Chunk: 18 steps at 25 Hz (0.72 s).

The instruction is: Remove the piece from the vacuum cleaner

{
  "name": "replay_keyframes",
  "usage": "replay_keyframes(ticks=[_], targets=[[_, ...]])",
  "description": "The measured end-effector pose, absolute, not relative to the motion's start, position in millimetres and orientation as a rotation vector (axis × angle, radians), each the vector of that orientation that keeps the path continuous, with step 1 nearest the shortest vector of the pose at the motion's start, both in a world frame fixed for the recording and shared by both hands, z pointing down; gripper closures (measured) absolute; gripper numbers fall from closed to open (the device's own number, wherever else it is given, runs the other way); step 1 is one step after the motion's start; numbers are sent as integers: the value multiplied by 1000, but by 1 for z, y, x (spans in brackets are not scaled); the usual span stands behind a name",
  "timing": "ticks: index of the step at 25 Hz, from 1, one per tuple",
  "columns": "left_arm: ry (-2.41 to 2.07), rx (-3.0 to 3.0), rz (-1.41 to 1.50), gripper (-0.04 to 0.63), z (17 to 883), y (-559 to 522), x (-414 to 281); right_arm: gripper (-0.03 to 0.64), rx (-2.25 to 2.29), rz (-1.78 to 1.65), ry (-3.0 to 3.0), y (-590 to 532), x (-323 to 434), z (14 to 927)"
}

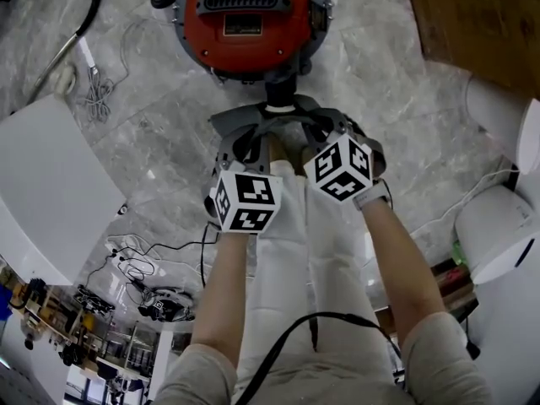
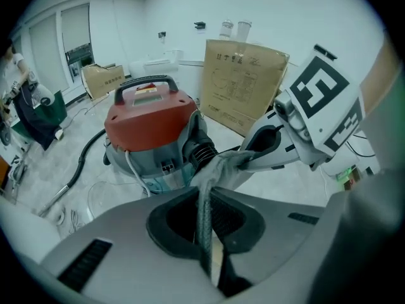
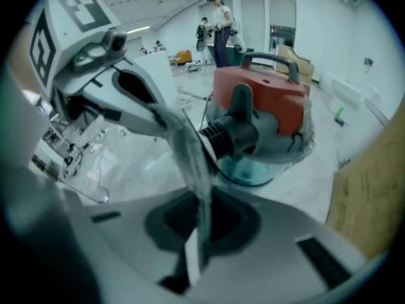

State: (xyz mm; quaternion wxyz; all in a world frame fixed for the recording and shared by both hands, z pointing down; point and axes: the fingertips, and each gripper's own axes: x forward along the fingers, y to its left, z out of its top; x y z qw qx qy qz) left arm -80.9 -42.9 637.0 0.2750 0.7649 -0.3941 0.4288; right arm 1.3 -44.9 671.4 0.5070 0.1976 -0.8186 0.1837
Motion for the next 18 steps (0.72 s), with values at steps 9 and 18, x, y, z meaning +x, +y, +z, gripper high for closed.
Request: replay_keyframes(ticks=[9,18], targets=[[-1038,1996,1174,561,666,-41,-90,591,481,344,-2001,-44,-5,638],[-992,1928,1102,561,685,-44,-87,591,452,261,-2005,-44,-12,629]])
